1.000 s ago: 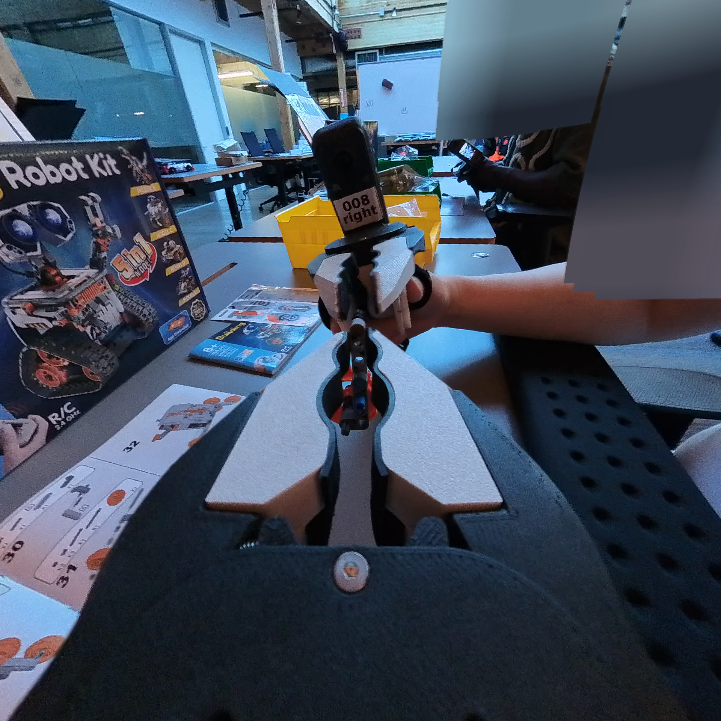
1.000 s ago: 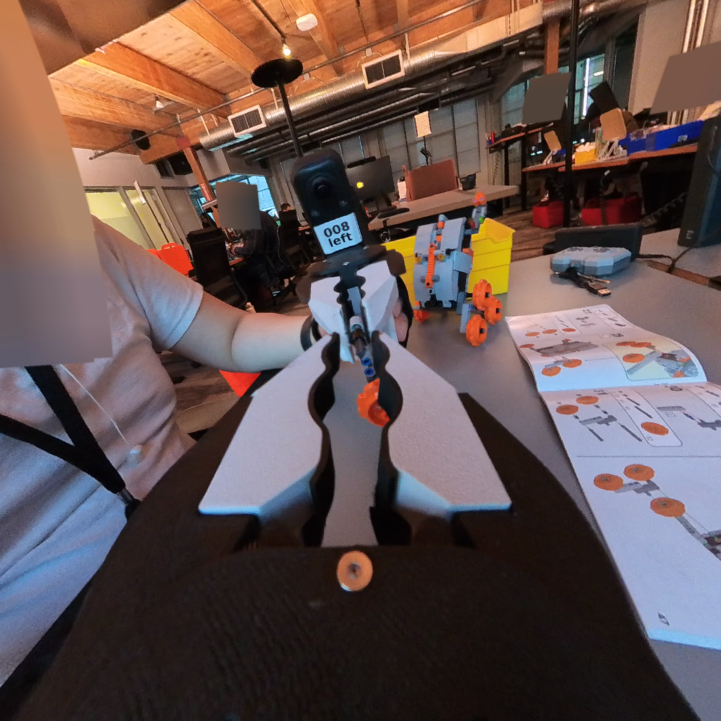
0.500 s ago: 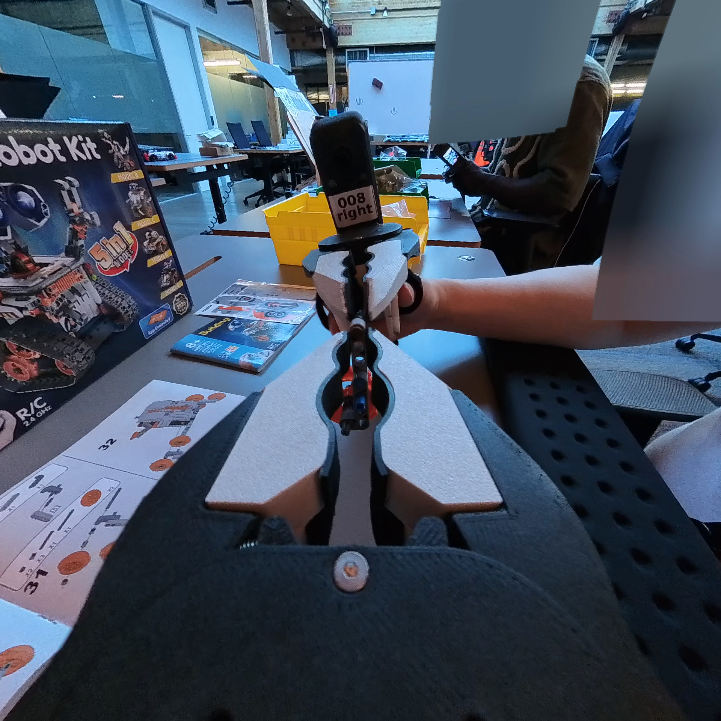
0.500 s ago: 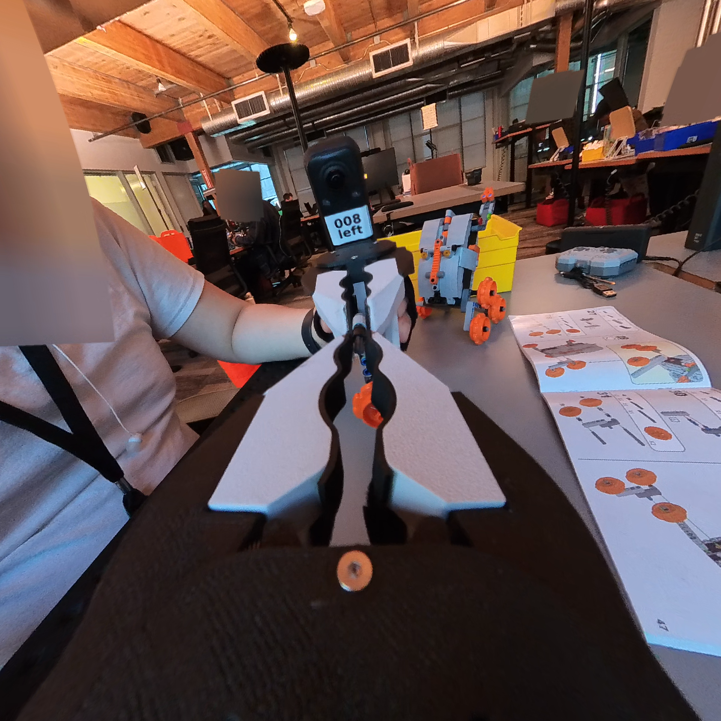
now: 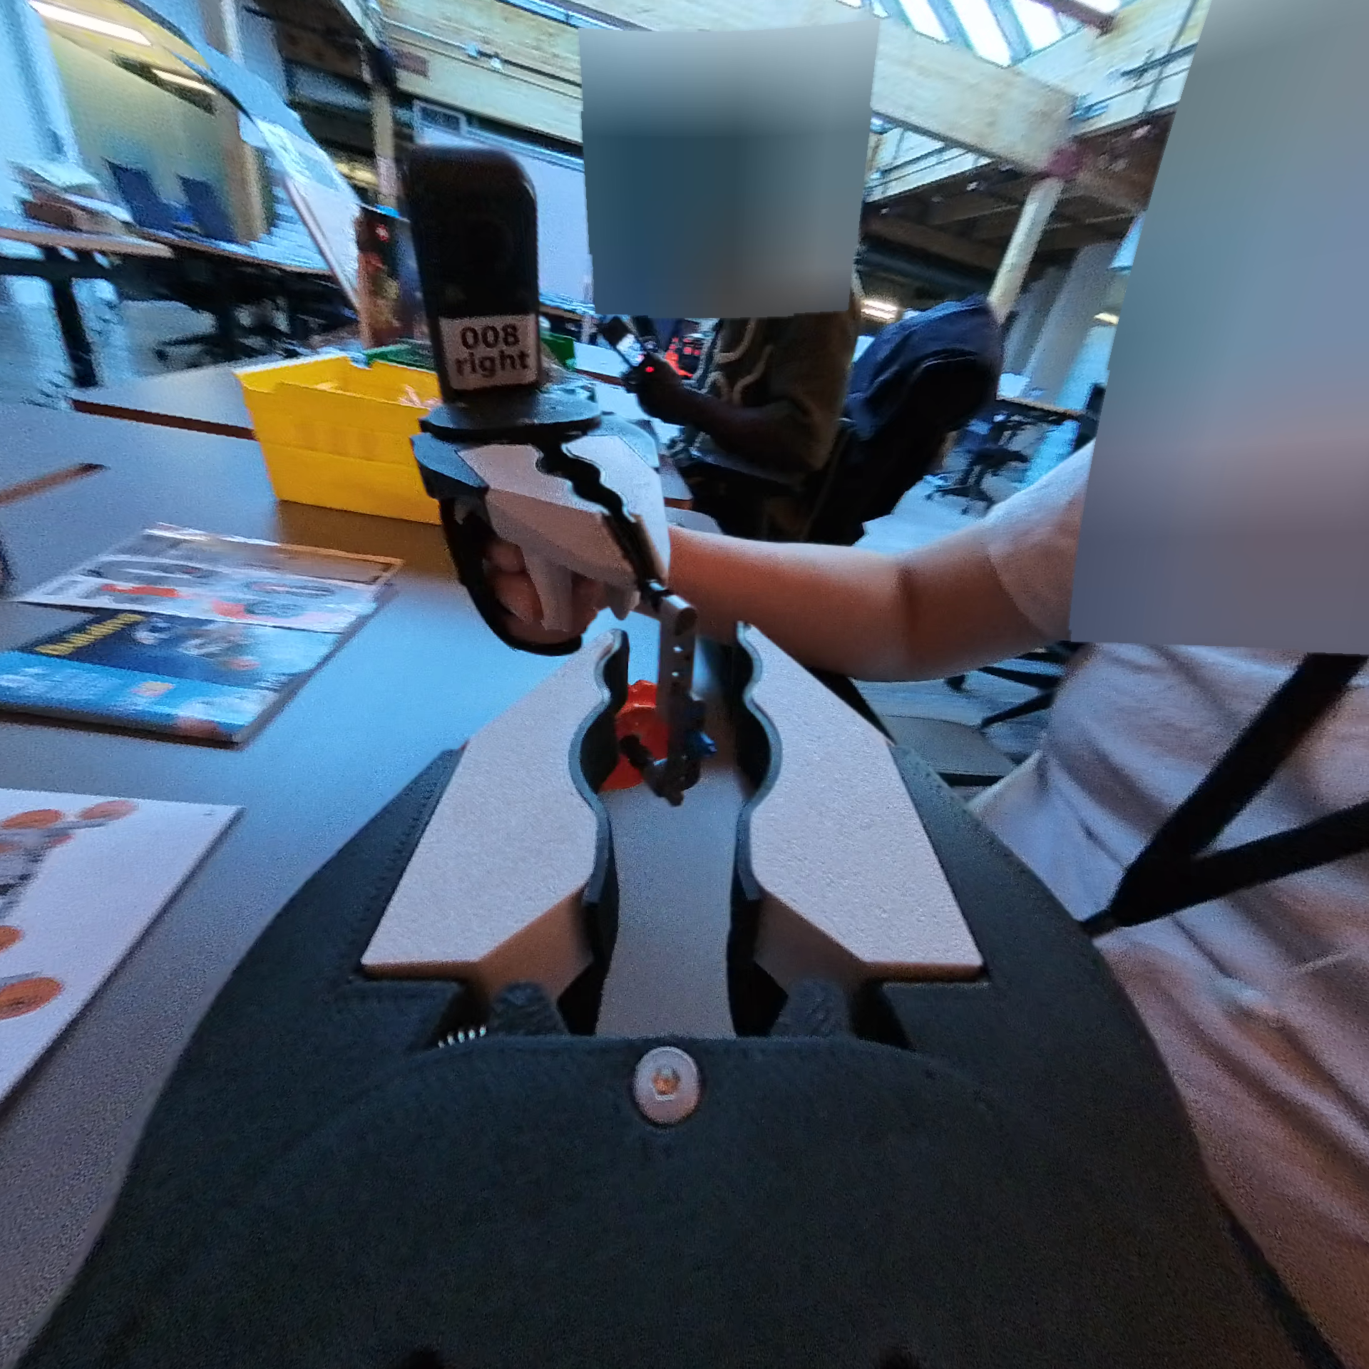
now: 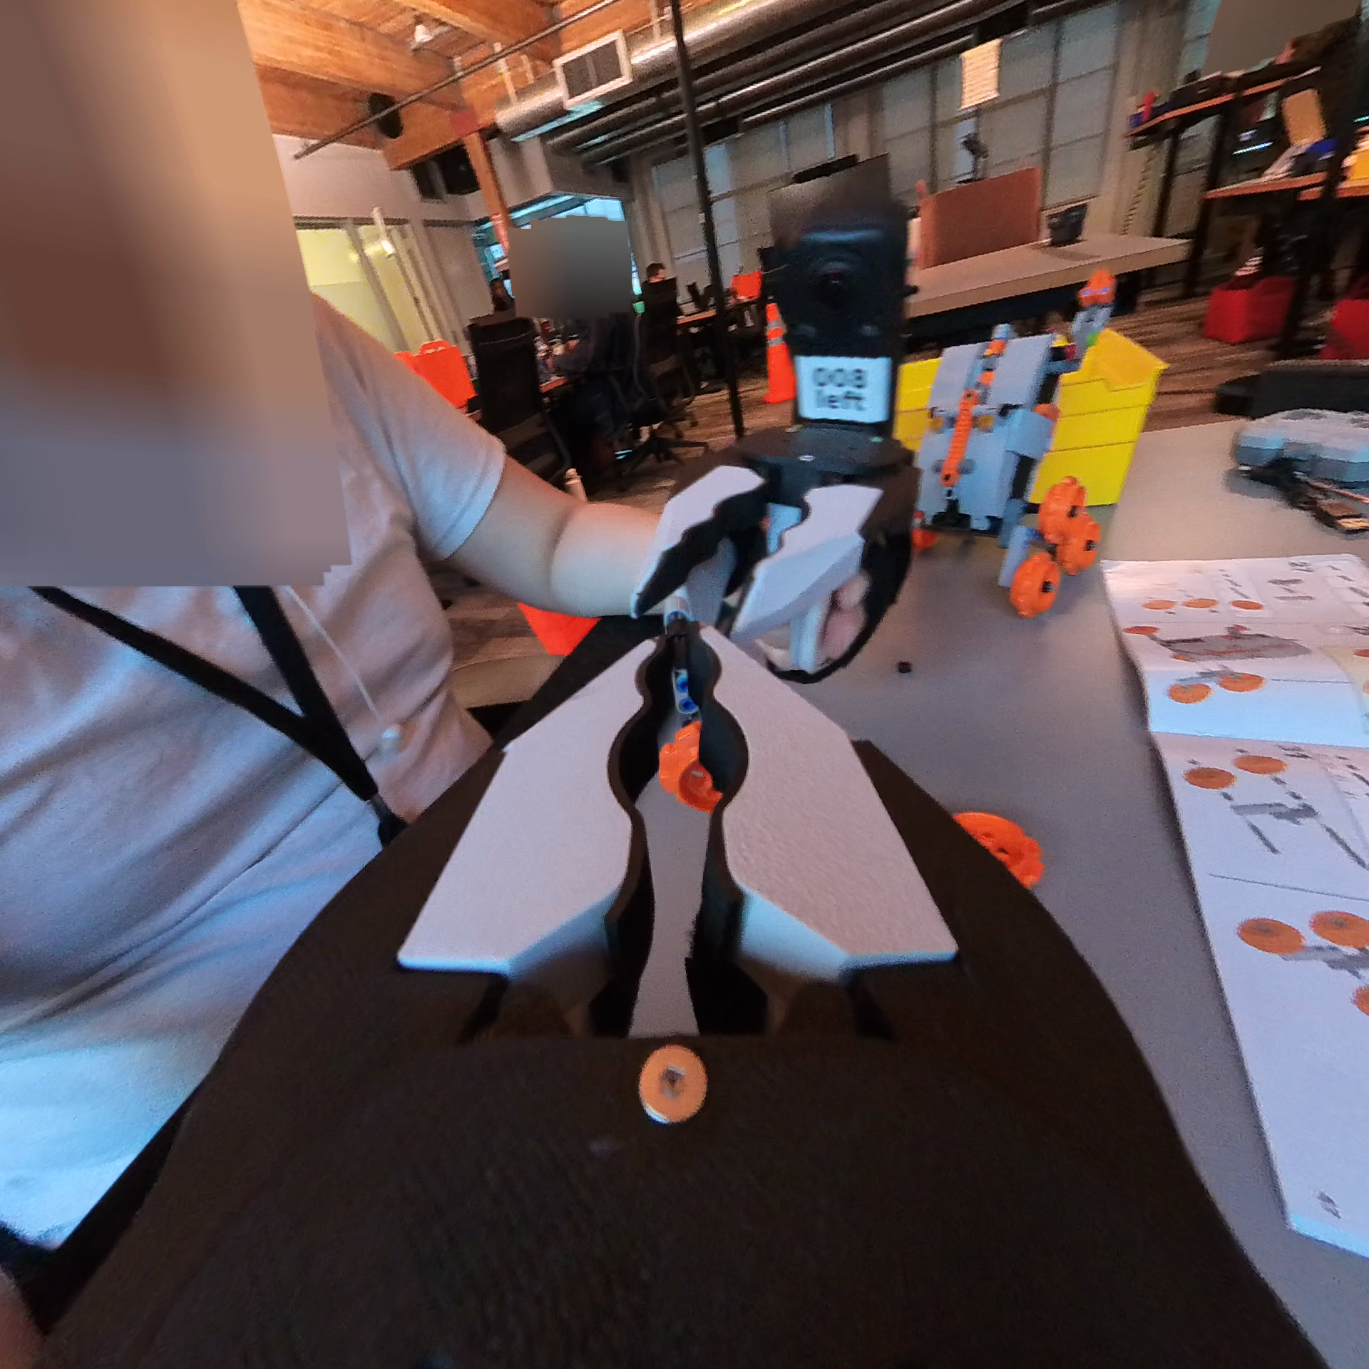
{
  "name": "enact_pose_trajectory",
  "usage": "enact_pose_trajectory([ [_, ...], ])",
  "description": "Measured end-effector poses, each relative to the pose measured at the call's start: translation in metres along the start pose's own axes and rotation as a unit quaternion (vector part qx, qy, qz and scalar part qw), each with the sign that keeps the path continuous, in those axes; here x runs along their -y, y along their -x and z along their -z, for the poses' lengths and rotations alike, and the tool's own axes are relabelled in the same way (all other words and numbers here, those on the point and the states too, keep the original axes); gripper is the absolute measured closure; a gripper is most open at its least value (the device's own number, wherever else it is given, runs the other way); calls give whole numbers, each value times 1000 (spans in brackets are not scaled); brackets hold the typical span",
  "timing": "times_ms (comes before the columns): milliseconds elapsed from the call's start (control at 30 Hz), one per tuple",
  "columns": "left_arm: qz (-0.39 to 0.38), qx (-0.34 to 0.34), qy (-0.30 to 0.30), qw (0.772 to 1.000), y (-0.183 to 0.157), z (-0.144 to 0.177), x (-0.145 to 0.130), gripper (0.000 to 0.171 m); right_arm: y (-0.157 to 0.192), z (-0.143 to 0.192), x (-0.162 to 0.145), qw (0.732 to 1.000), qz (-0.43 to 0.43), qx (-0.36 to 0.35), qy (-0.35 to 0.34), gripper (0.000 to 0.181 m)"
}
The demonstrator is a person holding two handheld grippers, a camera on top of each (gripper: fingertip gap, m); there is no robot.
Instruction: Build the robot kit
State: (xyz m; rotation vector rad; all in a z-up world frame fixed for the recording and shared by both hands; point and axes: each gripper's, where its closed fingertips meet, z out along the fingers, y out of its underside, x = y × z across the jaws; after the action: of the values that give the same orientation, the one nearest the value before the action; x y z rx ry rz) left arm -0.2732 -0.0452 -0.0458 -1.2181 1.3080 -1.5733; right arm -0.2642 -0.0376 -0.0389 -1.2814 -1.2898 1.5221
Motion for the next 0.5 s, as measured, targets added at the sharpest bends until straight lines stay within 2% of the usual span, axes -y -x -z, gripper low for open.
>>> enact_pose_trajectory([
  [267,94,-137,-2,986,-33,-4,-3,157,26,-17,-7,996,-7,83,16,179],
  [367,119,-168,15,979,-42,-8,-9,156,31,-21,-8,995,-10,100,17,180],
  [500,143,-213,-2,967,-54,-7,-3,162,41,-23,-3,991,-10,132,2,179],
])
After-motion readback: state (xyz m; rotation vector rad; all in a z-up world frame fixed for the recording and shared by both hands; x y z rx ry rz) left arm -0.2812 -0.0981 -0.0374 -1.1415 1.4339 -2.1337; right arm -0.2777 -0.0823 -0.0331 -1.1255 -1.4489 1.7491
